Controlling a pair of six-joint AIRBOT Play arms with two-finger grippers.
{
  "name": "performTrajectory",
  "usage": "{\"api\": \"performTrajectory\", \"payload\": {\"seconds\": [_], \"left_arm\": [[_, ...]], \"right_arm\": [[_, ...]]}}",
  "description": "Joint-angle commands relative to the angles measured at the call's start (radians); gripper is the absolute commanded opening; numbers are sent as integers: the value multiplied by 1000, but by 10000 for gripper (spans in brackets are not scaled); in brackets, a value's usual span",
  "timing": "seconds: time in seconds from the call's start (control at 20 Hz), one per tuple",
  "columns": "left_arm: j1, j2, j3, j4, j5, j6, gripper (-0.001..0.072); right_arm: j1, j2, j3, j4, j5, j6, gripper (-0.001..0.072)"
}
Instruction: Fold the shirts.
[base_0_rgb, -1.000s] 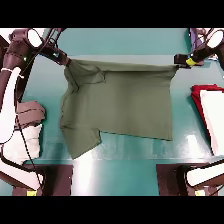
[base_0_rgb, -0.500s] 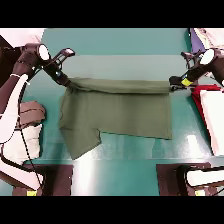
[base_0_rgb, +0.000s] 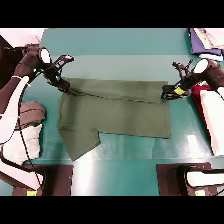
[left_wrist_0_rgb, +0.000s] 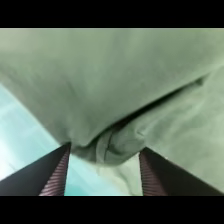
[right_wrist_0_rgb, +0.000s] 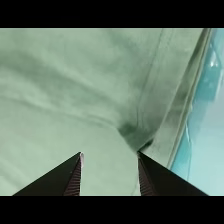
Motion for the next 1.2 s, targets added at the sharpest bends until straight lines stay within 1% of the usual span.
{"api": "performTrajectory", "payload": {"seconds": [0.0, 0.1, 0.2, 0.3, 0.45, 0.6, 0.8, 1.0, 1.15], "left_arm": [[40, 50, 0, 15, -126, -117, 483], [115, 126, -26, -72, -175, -174, 484], [185, 235, -126, -199, -166, -187, 483], [230, 367, -302, -242, -109, -206, 483], [247, 592, -655, -273, 15, -251, 484], [247, 762, -964, -416, 109, -261, 484], [247, 799, -1141, -464, 114, -261, 483], [247, 799, -1184, -469, 235, -280, 483], [247, 798, -1185, -475, 293, -282, 483]], "right_arm": [[-24, 50, 28, 7, 126, -40, 401], [-66, 122, 27, 8, 188, -45, 401], [-101, 189, 27, 8, 213, -45, 401], [-108, 238, 27, 8, 190, -45, 400], [-85, 277, 27, 8, 151, -45, 400], [-39, 275, 27, 8, 139, -45, 400], [4, 275, 27, 8, 140, -55, 400], [7, 275, 27, 8, 142, -55, 400], [7, 275, 27, 8, 155, -55, 400]]}}
